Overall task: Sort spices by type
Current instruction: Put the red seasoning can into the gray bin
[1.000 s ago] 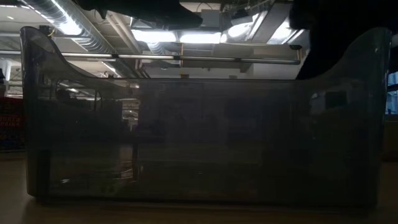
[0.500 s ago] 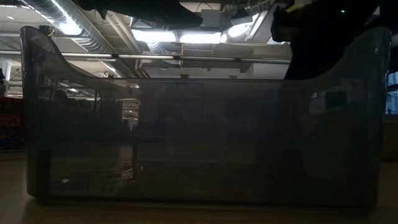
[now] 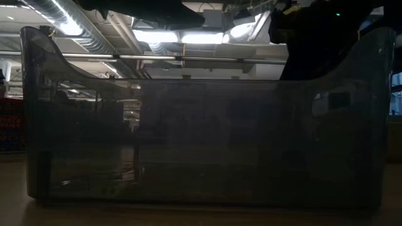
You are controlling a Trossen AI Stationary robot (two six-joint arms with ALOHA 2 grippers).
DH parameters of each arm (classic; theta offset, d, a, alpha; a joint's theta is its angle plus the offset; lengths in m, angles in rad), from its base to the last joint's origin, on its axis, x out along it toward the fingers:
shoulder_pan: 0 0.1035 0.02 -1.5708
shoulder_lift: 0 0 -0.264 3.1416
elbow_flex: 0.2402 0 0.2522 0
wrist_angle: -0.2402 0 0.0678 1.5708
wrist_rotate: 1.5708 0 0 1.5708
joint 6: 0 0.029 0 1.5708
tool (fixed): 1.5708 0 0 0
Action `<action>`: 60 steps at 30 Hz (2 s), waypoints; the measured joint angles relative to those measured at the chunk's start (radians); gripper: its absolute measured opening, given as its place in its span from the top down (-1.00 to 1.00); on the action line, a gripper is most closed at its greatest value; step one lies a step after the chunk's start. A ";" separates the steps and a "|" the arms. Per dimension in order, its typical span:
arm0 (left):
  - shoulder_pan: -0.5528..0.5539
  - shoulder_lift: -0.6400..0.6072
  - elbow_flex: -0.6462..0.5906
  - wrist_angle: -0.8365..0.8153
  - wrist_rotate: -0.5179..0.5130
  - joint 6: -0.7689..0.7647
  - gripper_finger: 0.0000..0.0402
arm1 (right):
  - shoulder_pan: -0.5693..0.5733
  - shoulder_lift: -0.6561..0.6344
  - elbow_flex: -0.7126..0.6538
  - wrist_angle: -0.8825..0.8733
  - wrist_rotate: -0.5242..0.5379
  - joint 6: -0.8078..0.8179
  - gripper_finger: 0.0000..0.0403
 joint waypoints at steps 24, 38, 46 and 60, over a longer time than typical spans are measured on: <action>0.000 0.000 0.000 -0.002 0.000 0.002 -0.38 | 0.000 0.070 0.000 0.007 0.000 -0.057 -0.10; 0.000 0.000 0.000 -0.005 0.000 0.003 -0.38 | 0.002 -0.132 0.063 -0.224 0.000 -0.071 -0.10; 0.000 0.000 0.000 -0.008 0.000 0.003 -0.38 | 0.002 -0.301 0.141 -0.434 0.000 -0.073 -0.10; 0.000 0.000 0.000 -0.009 0.000 0.009 -0.38 | 0.002 -0.477 0.141 -0.726 0.001 0.007 -0.10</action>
